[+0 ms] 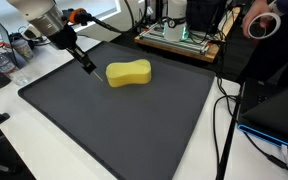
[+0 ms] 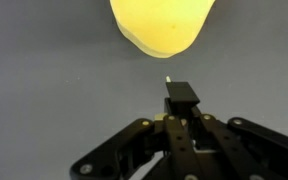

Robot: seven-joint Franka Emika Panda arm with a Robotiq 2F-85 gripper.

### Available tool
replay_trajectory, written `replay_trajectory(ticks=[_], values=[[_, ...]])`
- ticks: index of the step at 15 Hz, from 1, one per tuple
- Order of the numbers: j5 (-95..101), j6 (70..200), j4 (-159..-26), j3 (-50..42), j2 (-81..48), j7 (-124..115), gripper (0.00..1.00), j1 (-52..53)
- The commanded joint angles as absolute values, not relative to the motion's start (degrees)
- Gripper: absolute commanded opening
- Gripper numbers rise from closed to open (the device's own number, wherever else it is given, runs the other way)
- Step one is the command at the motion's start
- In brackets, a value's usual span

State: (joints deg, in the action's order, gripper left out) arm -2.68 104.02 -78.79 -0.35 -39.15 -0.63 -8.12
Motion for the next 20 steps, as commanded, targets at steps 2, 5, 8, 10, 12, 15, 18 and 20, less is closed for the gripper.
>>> replay_trajectory(ticks=[2,5,8,10,12,15,18,20], values=[[-7.8,103.4,-77.0,-0.9,-41.2,2.3,0.03,-11.6],[-10.5,106.8,-81.0,-1.4,-39.3,2.9,0.03,-14.1],[-13.9,111.3,-85.4,-1.7,-36.8,4.0,0.03,-16.4],[-15.7,114.6,-89.4,-1.9,-34.5,5.0,0.03,-17.7],[-16.9,118.0,-94.3,-2.2,-31.5,6.4,0.03,-18.5],[-18.5,123.4,-102.7,-2.7,-25.7,8.8,0.03,-19.1],[-20.7,128.1,-110.9,-3.2,-19.2,11.4,0.03,-19.4],[-22.5,130.4,-116.6,-3.7,-14.5,13.1,0.03,-19.2]])
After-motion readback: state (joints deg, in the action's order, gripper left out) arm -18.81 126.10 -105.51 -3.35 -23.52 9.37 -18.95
